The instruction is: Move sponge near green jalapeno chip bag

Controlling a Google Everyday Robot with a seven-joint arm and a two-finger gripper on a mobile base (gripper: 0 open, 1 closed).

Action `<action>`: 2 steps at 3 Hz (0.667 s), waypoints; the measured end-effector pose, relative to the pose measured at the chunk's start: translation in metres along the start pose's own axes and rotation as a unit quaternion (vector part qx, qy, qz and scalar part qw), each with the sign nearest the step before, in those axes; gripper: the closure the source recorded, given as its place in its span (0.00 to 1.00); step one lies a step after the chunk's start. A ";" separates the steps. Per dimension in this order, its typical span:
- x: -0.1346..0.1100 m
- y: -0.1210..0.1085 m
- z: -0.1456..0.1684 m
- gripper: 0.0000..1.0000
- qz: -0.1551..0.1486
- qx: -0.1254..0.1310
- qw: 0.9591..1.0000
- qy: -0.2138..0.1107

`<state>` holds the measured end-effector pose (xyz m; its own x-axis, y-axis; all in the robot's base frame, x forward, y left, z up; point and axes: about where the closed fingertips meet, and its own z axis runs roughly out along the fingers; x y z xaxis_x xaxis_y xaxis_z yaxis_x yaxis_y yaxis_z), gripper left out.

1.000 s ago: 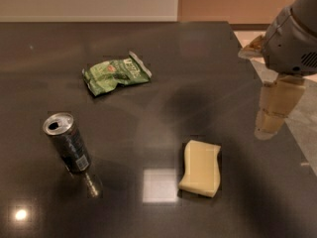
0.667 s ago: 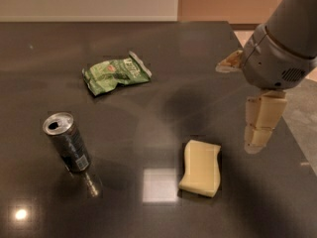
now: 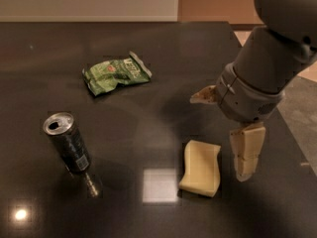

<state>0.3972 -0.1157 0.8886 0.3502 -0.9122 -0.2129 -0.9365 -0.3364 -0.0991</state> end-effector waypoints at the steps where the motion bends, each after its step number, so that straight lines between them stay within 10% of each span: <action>1: 0.006 0.012 0.030 0.00 -0.029 -0.023 0.999 0.000; 2: 0.008 0.018 0.044 0.00 -0.036 -0.036 0.999 -0.002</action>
Offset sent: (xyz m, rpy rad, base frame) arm -0.0221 -0.0023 -0.0727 -0.0345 0.1187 0.1227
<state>0.3843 -0.1187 0.8427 0.4175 -0.8839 -0.2107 -0.9073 -0.4181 -0.0437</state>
